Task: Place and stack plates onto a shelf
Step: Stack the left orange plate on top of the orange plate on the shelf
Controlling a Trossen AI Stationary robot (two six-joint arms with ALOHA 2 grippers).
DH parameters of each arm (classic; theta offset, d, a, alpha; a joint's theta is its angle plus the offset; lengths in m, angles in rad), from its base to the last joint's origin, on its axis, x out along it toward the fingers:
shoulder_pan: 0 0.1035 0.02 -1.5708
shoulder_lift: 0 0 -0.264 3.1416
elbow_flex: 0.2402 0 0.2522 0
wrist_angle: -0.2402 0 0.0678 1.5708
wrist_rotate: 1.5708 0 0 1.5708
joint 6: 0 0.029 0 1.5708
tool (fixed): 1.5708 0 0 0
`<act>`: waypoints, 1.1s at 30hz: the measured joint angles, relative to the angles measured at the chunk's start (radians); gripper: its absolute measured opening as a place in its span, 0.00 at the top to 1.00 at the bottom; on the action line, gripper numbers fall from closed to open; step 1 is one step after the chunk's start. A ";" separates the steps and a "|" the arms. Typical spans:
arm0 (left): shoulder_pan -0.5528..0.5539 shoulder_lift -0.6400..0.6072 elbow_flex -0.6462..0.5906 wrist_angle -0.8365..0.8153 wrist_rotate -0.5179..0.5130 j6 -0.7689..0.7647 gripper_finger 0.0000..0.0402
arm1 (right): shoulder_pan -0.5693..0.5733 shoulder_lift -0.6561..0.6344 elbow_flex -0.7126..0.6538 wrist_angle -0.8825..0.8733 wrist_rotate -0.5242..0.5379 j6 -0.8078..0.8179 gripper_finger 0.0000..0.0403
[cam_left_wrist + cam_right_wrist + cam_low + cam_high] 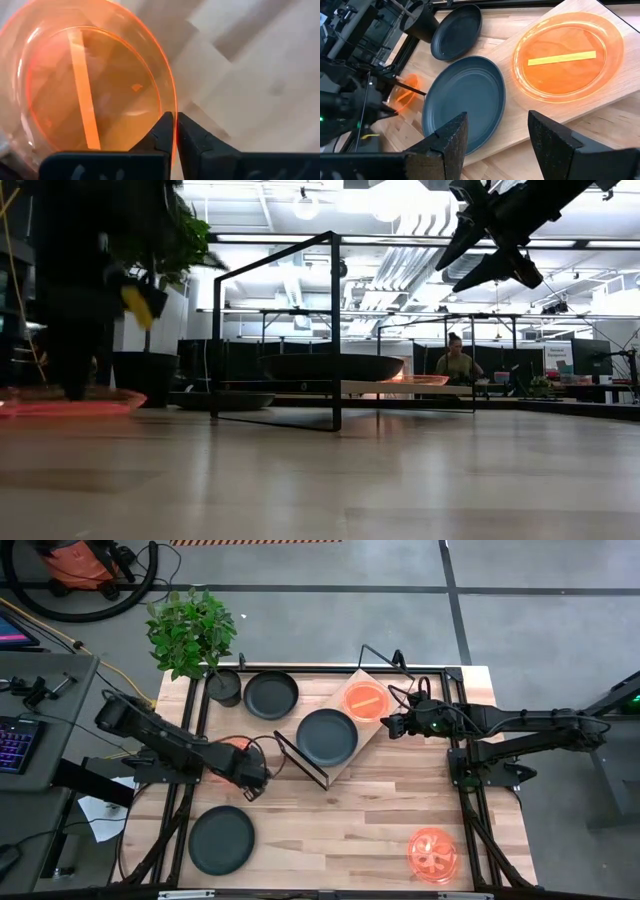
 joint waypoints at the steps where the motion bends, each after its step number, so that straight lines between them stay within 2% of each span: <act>1: 0.000 -0.034 0.000 -0.001 0.017 0.008 0.99 | 0.000 0.000 0.000 0.000 0.002 0.000 0.53; 8: 0.000 -0.279 0.114 -0.061 0.072 0.107 1.00 | 0.000 0.000 0.000 0.000 0.018 0.000 0.53; 13: 0.006 -0.403 0.302 -0.089 0.076 0.182 1.00 | 0.000 0.000 0.000 0.000 0.018 0.001 0.53; 16: 0.028 -0.422 0.459 -0.117 0.005 0.235 1.00 | 0.000 0.000 0.000 0.000 0.018 0.003 0.53; 20: 0.102 -0.372 0.672 -0.128 -0.145 0.443 1.00 | 0.000 0.000 0.000 0.017 0.018 0.003 0.53; 22: 0.164 -0.315 0.764 -0.128 -0.184 0.585 1.00 | 0.000 0.000 0.000 0.042 0.018 0.003 0.53; 24: 0.236 -0.251 0.837 -0.129 -0.182 0.728 1.00 | 0.000 -0.002 0.000 0.081 0.018 0.001 0.53; 27: 0.340 -0.150 0.919 -0.127 -0.126 0.923 1.00 | 0.000 -0.011 0.000 0.167 0.015 -0.023 0.53; 33: 0.489 0.049 0.954 -0.048 -0.026 1.195 1.00 | 0.000 -0.075 0.000 0.417 0.010 -0.154 0.53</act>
